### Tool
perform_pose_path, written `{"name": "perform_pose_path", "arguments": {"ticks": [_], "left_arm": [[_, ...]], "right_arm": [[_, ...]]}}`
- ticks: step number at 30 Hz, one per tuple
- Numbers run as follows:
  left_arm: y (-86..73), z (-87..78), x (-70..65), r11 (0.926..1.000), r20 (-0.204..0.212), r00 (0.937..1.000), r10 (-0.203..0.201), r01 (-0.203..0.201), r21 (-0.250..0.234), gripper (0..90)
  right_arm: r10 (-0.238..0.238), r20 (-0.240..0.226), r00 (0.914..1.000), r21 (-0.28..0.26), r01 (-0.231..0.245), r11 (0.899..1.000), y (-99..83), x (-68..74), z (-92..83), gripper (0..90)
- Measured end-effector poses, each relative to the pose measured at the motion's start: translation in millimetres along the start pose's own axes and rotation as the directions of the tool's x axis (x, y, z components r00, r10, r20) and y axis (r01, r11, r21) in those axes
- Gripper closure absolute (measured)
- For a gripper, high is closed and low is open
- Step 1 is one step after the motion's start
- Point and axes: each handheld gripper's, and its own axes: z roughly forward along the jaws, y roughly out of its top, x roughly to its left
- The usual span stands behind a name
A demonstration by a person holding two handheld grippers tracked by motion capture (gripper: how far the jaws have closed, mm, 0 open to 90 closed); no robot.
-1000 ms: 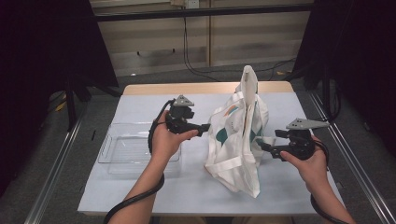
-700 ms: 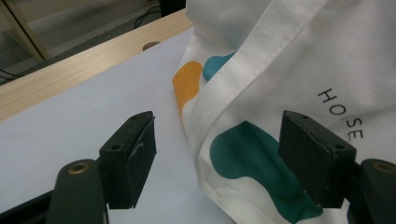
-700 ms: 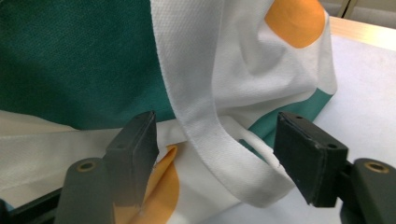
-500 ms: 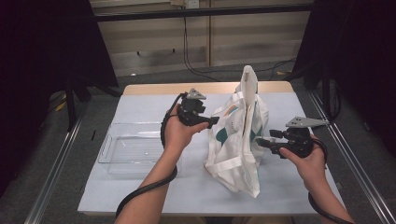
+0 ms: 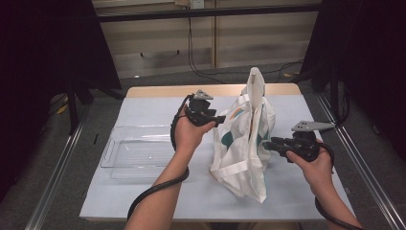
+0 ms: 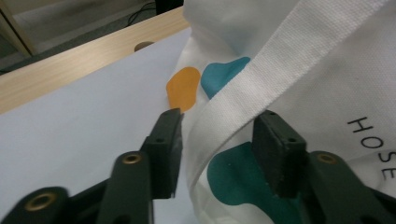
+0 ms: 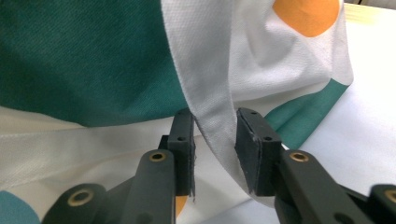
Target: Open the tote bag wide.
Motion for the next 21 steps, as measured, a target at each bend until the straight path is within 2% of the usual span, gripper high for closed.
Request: {"name": "perform_pose_path", "arguments": {"ticks": [1,3,4,5,8,10,11,13,16,18,21], "left_arm": [[0.3,-0.5,0.1,0.9999,0.004,1.0,-0.005,0.005,0.009,63.0],[0.5,-0.8,0.6,0.9996,0.009,0.9998,-0.017,0.016,0.024,73.4],[0.6,0.2,-1.0,0.9991,0.007,0.9993,-0.037,0.037,0.021,73.4],[1.9,-1.5,-1.1,0.9986,-0.005,0.9996,-0.03,0.03,0.044,78.0],[2.0,-3.2,1.5,0.9986,-0.003,0.9997,-0.022,0.022,0.049,83.4],[1.2,-5.5,3.3,0.9976,-0.014,0.9984,-0.055,0.055,0.043,84.0],[0.5,-7.9,5.6,0.997,-0.013,0.9987,-0.05,0.051,0.058,84.4],[-2.2,-11.1,8.2,0.9966,-0.016,0.998,-0.06,0.061,0.055,85.3],[-7.4,-15.5,11.2,0.9941,0.003,0.9953,-0.097,0.096,0.049,85.3],[-10.2,-18.7,14.5,0.9936,-0.006,0.9952,-0.097,0.097,0.057,85.4],[-14.5,-21.6,18.6,0.9903,-0.03,0.9917,-0.125,0.127,0.057,85.5]], "right_arm": [[-0.004,-0.002,1.0,0.001,0.004,1.0,0.2,0.5,-0.1,71.5],[-0.008,-0.002,1.0,-0.003,0.008,1.0,0.7,0.6,-0.1,75.1],[-0.006,-0.004,1.0,-0.004,0.006,1.0,0.8,0.5,0.3,77.0],[0.001,-0.008,1.0,0.003,-0.001,1.0,0.4,1.0,0.7,81.3],[0.016,-0.011,0.9998,0.004,-0.016,1.0,-0.8,-0.2,0.6,84.1],[0.031,-0.013,0.9994,0.006,-0.031,0.999,-2.0,-2.2,0.1,86.5],[0.038,-0.008,0.9993,0.004,-0.038,0.999,-2.7,-3.5,-0.6,87.3],[0.057,-0.005,0.9983,0.012,-0.057,0.998,-4.3,-6.5,-1.7,87.8],[0.07,-0.006,0.9976,0.02,-0.069,0.997,-7.9,-10.6,-2.0,87.7],[0.072,0.002,0.9974,0.031,-0.072,0.997,-10.3,-12.6,-1.4,87.7],[0.086,0.008,0.9963,0.041,-0.086,0.995,-14.9,-16.7,-0.4,87.7]]}}
